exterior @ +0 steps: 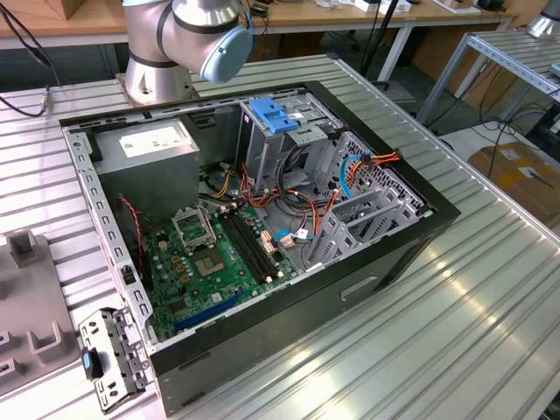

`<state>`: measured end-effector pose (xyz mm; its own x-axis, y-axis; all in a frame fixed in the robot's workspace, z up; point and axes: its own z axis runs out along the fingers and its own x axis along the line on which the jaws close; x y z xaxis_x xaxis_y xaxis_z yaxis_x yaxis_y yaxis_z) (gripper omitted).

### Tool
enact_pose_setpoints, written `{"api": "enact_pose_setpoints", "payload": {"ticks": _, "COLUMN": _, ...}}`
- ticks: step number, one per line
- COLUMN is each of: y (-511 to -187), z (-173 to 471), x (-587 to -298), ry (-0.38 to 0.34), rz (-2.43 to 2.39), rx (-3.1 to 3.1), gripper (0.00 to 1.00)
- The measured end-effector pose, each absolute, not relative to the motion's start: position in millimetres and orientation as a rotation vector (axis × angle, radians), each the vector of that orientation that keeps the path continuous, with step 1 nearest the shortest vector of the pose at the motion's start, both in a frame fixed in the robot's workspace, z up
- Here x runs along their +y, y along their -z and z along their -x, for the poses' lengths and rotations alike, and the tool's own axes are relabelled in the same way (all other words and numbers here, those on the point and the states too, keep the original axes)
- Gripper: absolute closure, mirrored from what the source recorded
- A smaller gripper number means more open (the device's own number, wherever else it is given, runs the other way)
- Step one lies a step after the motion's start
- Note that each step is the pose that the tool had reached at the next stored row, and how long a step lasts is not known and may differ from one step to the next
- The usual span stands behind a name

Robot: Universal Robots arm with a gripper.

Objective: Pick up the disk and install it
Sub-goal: 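Pick up the disk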

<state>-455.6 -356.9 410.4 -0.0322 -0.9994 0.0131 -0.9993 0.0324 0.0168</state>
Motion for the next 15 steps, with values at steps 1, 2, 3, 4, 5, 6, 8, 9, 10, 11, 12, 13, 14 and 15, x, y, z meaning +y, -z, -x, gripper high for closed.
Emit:
{"api": "enact_pose_setpoints", "payload": {"ticks": 1, "y": -410.9, "z": 455.3, "x": -356.8, "ry": 0.005, "rz": -2.171, "rx": -2.242, "gripper": 0.63}}
{"api": "enact_pose_setpoints", "payload": {"ticks": 2, "y": -411.1, "z": 455.2, "x": -356.9, "ry": 0.005, "rz": -2.170, "rx": -2.242, "gripper": 0.63}}
{"api": "enact_pose_setpoints", "payload": {"ticks": 3, "y": -411.4, "z": 455.1, "x": -356.8, "ry": 0.005, "rz": -2.170, "rx": -2.242, "gripper": 0.63}}
{"api": "enact_pose_setpoints", "payload": {"ticks": 4, "y": -411.7, "z": 454.9, "x": -356.9, "ry": 0.005, "rz": -2.170, "rx": -2.242, "gripper": 0.63}}
{"api": "enact_pose_setpoints", "payload": {"ticks": 5, "y": -412.1, "z": 454.7, "x": -356.9, "ry": 0.005, "rz": -2.170, "rx": -2.242, "gripper": 0.63}}
{"api": "enact_pose_setpoints", "payload": {"ticks": 6, "y": -412.5, "z": 454.4, "x": -356.8, "ry": 0.005, "rz": -2.170, "rx": -2.242, "gripper": 0.63}}
{"api": "enact_pose_setpoints", "payload": {"ticks": 8, "y": -413.2, "z": 454.0, "x": -356.9, "ry": 0.005, "rz": -2.170, "rx": -2.242, "gripper": 0.63}}
{"api": "enact_pose_setpoints", "payload": {"ticks": 9, "y": -413.4, "z": 453.8, "x": -356.9, "ry": 0.005, "rz": -2.170, "rx": -2.242, "gripper": 0.63}}
{"api": "enact_pose_setpoints", "payload": {"ticks": 10, "y": -413.7, "z": 453.5, "x": -356.9, "ry": 0.005, "rz": -2.170, "rx": -2.242, "gripper": 0.63}}
{"api": "enact_pose_setpoints", "payload": {"ticks": 11, "y": -413.9, "z": 453.4, "x": -356.9, "ry": 0.006, "rz": -2.170, "rx": -2.242, "gripper": 0.63}}
{"api": "enact_pose_setpoints", "payload": {"ticks": 12, "y": -414.1, "z": 453.1, "x": -356.9, "ry": 0.006, "rz": -2.170, "rx": -2.242, "gripper": 0.63}}
{"api": "enact_pose_setpoints", "payload": {"ticks": 13, "y": -414.4, "z": 452.9, "x": -356.9, "ry": 0.006, "rz": -2.170, "rx": -2.242, "gripper": 0.63}}
{"api": "enact_pose_setpoints", "payload": {"ticks": 14, "y": -414.8, "z": 452.4, "x": -356.9, "ry": 0.006, "rz": -2.170, "rx": -2.242, "gripper": 0.63}}
{"api": "enact_pose_setpoints", "payload": {"ticks": 15, "y": -415.1, "z": 452.1, "x": -356.9, "ry": 0.006, "rz": -2.170, "rx": -2.242, "gripper": 0.63}}
